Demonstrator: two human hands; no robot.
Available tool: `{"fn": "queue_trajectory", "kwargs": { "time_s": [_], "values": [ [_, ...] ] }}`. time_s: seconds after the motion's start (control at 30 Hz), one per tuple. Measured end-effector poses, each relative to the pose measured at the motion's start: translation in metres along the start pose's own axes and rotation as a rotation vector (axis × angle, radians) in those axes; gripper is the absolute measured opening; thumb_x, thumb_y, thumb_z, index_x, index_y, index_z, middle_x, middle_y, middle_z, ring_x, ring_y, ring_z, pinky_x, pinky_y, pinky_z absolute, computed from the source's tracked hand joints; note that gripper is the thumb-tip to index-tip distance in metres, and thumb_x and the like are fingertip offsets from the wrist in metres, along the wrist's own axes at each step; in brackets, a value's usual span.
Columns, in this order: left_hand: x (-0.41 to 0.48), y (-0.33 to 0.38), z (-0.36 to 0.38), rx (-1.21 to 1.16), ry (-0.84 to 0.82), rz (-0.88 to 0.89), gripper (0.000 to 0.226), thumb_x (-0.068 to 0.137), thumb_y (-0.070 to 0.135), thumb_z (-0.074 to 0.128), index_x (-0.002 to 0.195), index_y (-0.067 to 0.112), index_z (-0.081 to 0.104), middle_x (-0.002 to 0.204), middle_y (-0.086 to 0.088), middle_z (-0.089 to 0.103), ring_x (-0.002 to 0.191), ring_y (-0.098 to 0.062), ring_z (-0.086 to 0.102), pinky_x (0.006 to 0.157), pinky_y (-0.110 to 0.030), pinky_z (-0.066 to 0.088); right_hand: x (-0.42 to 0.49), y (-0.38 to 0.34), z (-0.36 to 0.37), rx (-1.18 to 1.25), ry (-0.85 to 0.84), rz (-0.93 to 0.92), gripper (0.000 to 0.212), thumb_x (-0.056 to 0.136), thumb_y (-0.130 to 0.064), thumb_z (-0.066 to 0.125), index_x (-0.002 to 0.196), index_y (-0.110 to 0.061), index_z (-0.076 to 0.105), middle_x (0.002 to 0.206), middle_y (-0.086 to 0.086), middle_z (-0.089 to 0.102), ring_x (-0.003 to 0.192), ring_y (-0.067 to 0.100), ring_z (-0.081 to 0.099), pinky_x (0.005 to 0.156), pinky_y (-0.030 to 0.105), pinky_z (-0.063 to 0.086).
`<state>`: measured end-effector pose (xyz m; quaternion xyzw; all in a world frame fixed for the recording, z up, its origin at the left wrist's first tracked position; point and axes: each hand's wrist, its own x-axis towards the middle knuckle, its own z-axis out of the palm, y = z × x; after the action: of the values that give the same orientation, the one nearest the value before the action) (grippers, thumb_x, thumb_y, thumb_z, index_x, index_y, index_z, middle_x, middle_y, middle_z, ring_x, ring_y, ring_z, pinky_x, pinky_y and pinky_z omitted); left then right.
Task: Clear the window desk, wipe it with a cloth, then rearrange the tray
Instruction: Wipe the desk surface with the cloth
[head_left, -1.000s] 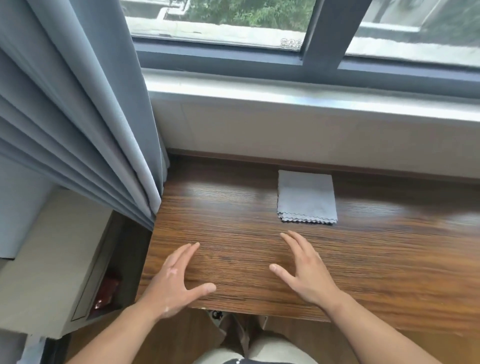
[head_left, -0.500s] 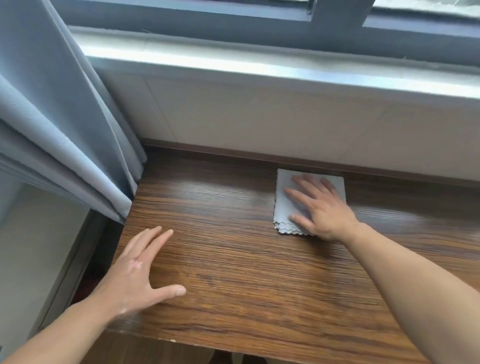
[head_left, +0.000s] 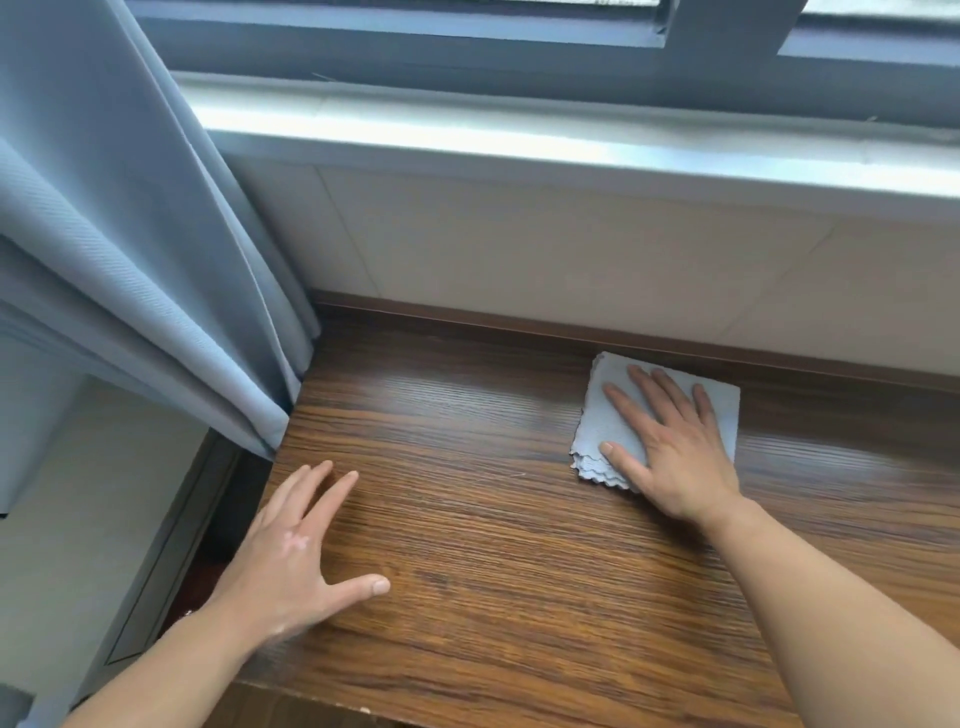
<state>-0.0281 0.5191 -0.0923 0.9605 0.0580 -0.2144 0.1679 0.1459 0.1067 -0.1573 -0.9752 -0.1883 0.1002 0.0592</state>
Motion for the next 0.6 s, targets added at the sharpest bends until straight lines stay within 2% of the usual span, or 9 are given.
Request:
{"fn": "queue_trajectory", "kwargs": {
  "time_s": [0.07,0.17,0.27,0.37,0.43,0.53,0.6],
  "values": [
    [0.009,-0.002,-0.001,0.05,0.032,0.014,0.127,0.052,0.111,0.025,0.159,0.045,0.007,0.172,0.009,-0.002,0.158,-0.014,-0.009,0.128,-0.047,0.013,-0.007,-0.015,0.005,0.012,0.026,0.113,0.071,0.094,-0.072,0.025,0.159,-0.042,0.021,0.169,-0.002,0.017,0.156,0.023,0.007,0.124,0.056,0.006],
    [0.024,-0.013,0.006,0.129,0.112,0.068,0.121,0.064,0.106,0.031,0.162,0.036,0.02,0.172,-0.001,0.007,0.159,-0.022,0.001,0.126,-0.053,0.017,-0.027,-0.058,0.018,0.037,0.09,0.344,0.071,0.096,-0.067,0.025,0.158,-0.034,0.028,0.167,0.003,0.023,0.154,0.028,0.014,0.122,0.06,0.013],
    [0.031,-0.027,0.018,0.184,0.108,0.096,0.116,0.071,0.102,0.034,0.163,0.032,0.021,0.172,-0.005,0.007,0.159,-0.026,0.0,0.127,-0.052,0.009,-0.06,-0.119,0.034,0.101,0.115,0.437,0.073,0.096,-0.065,0.025,0.157,-0.026,0.036,0.166,0.009,0.027,0.153,0.033,0.02,0.119,0.065,0.016],
    [0.032,-0.037,0.029,0.234,0.094,0.143,0.115,0.074,0.098,0.038,0.163,0.027,0.023,0.172,-0.01,0.011,0.159,-0.032,0.007,0.124,-0.053,0.007,-0.108,-0.181,0.056,0.089,0.101,0.331,0.072,0.099,-0.065,0.019,0.153,-0.026,0.045,0.161,0.013,0.037,0.149,0.035,0.033,0.117,0.066,0.021],
    [0.033,-0.04,0.034,0.254,0.105,0.161,0.114,0.076,0.096,0.039,0.162,0.024,0.027,0.171,-0.012,0.014,0.158,-0.035,0.012,0.123,-0.055,0.009,-0.139,-0.21,0.073,-0.004,0.092,0.21,0.071,0.095,-0.068,0.025,0.148,-0.028,0.051,0.156,0.013,0.045,0.147,0.033,0.037,0.111,0.065,0.029],
    [0.036,-0.042,0.038,0.261,0.133,0.183,0.112,0.076,0.096,0.04,0.16,0.023,0.032,0.17,-0.013,0.018,0.157,-0.036,0.017,0.123,-0.057,0.012,-0.16,-0.211,0.079,-0.095,0.081,0.073,0.072,0.088,-0.077,0.032,0.141,-0.032,0.052,0.147,0.011,0.054,0.143,0.029,0.036,0.105,0.061,0.035],
    [0.037,-0.044,0.04,0.262,0.156,0.199,0.111,0.076,0.095,0.039,0.159,0.022,0.035,0.169,-0.014,0.021,0.156,-0.037,0.02,0.122,-0.058,0.014,-0.152,-0.194,0.067,-0.07,0.05,-0.031,0.076,0.087,-0.079,0.036,0.145,-0.031,0.05,0.152,0.009,0.05,0.146,0.028,0.036,0.108,0.061,0.032]
  ]
}}
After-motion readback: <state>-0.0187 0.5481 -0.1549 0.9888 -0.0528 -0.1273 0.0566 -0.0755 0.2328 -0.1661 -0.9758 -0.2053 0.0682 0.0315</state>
